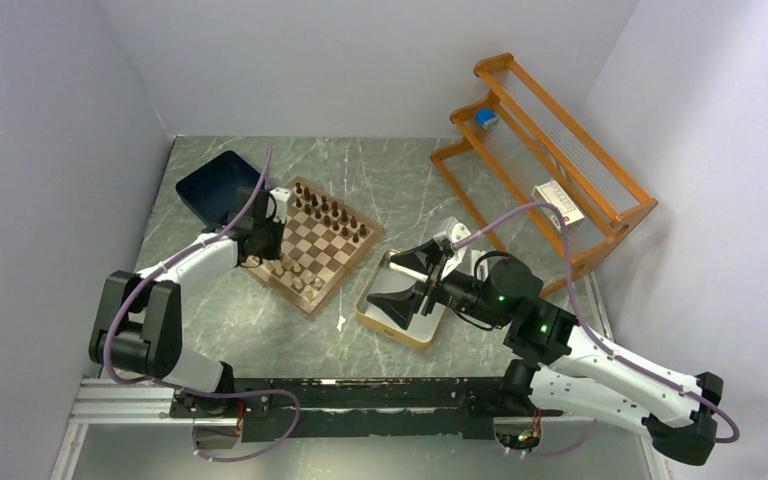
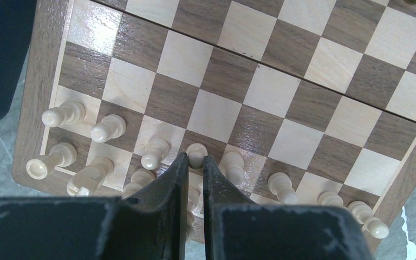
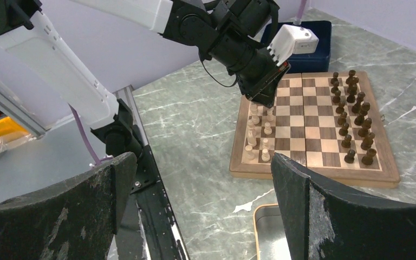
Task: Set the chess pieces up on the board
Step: Place the chess piece on the chessboard, then reset both arms
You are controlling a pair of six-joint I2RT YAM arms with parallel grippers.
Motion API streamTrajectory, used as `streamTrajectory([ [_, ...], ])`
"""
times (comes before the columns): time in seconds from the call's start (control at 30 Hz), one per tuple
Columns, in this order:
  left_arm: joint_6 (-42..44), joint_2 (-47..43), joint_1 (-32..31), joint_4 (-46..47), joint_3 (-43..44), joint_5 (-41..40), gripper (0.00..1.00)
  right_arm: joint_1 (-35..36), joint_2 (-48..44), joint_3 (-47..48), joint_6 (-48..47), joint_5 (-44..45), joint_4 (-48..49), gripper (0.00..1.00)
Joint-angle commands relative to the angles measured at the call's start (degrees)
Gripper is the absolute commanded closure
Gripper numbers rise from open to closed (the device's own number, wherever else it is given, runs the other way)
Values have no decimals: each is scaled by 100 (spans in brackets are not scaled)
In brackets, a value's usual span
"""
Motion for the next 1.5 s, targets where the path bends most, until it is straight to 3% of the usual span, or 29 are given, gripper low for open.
streamTrajectory([
  [0.0, -26, 58, -23, 126, -35, 1, 86, 12, -83, 202, 43, 0, -53, 0],
  [0.5, 45, -229, -24, -68, 0, -36, 74, 11, -119, 175, 111, 14, -58, 0],
  [0.8, 101, -324, -24, -136, 44, -229, 77, 12, -84, 209, 187, -23, -58, 0],
  [1.07, 69, -653, -28, -575, 348, -98, 71, 12, -4, 227, 283, -30, -58, 0],
  [1.2, 8, -1158, -30, -930, 751, 11, 69, 11, 1, 162, 510, 422, -439, 0],
  [1.33, -123, -1573, -25, -1299, 1297, 191, 62, 13, 28, 81, 984, 1554, -1005, 0],
  [1.4, -209, -1751, -28, -1516, 1556, 562, 52, 12, 23, 129, 1295, 1921, -1395, 0],
  [1.43, -327, -1847, -30, -1582, 1647, 743, 20, 10, 4, 161, 1439, 2055, -1554, 0],
  [1.47, -486, -1972, -31, -1614, 1701, 964, 0, 16, -32, 192, 1535, 2153, -1673, 0],
])
